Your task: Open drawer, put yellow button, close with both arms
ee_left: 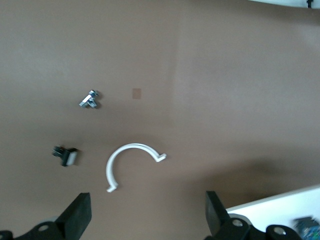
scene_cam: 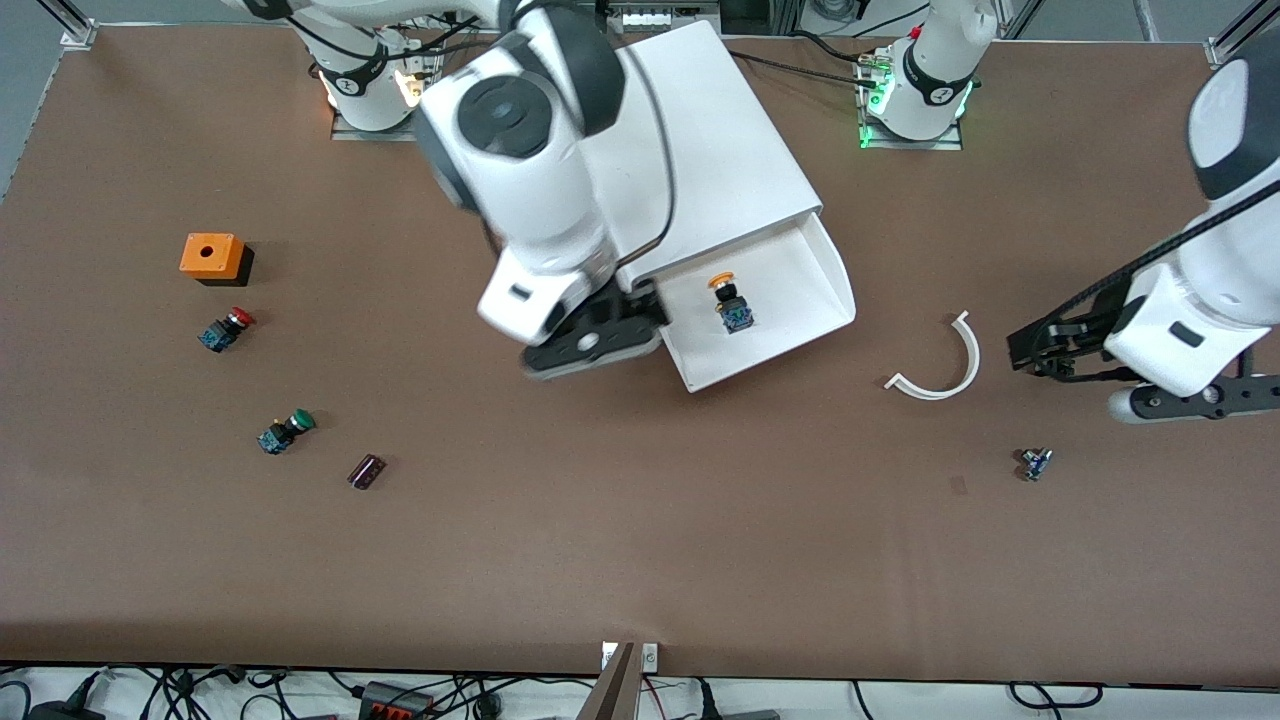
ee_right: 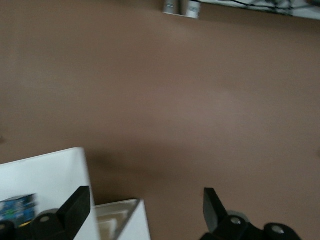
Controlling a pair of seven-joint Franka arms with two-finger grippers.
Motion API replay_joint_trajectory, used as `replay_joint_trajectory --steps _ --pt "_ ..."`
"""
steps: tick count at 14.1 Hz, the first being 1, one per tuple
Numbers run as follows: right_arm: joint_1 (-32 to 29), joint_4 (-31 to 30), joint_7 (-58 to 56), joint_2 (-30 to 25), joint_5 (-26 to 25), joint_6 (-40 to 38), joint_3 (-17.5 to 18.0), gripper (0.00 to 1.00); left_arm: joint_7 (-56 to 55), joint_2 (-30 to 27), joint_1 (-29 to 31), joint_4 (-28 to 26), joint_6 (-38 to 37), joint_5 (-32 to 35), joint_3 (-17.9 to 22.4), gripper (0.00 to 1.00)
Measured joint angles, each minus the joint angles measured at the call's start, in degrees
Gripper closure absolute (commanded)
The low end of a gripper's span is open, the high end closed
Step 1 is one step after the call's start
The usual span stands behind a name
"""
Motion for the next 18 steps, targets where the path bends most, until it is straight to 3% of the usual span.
replay_joint_trajectory --steps 6,11,18 --pt "-13.12 -1.51 -6.14 0.3 -0.12 -11.85 -0.06 0.0 -13.8 2.59 -3.78 -11.87 18.66 -0.01 -3.11 0.0" --pt "-24.2 -1.47 -11.63 -0.52 -0.16 -14.49 -0.09 0.0 -22.39 3.47 -7.47 -22.58 32.59 -0.02 -3.69 0.0" --pt "-27.86 -1.42 -11.66 -3.46 -0.15 -17.09 -0.24 0.0 -29.33 3.05 -7.71 -28.82 33.86 -0.03 -9.73 0.0"
